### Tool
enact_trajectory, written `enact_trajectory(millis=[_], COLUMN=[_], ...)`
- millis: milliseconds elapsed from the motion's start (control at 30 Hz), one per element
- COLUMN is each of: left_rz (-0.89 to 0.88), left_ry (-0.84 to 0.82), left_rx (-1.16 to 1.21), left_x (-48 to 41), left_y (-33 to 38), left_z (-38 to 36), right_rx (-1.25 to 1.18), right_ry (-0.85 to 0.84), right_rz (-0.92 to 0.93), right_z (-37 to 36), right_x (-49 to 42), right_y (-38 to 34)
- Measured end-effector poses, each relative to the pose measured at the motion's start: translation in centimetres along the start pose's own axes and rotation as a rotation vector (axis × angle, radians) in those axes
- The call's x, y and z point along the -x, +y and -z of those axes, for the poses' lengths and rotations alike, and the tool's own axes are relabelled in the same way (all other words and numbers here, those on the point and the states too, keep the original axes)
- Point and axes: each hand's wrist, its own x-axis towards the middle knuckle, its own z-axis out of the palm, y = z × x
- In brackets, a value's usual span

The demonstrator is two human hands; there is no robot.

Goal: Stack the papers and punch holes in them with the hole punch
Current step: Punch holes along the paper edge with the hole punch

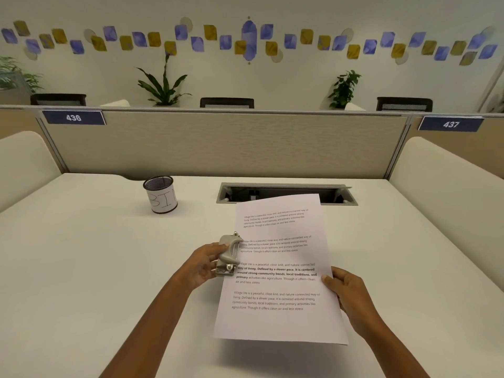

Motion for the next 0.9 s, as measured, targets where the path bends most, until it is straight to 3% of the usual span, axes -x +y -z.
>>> enact_trajectory(millis=[433, 900], left_rz=[0.044, 0.066], left_ry=[-0.132, 0.082], left_rx=[0.023, -0.013], left_x=[0.3, -0.6], left_y=[-0.2, -0.5], left_z=[-0.2, -2.0], right_rx=[-0.045, -0.040], right_ry=[0.015, 0.014], right_rz=[-0.006, -0.007], right_z=[0.4, 0.9], right_x=[-0.2, -0.9], right_y=[0.9, 1.5])
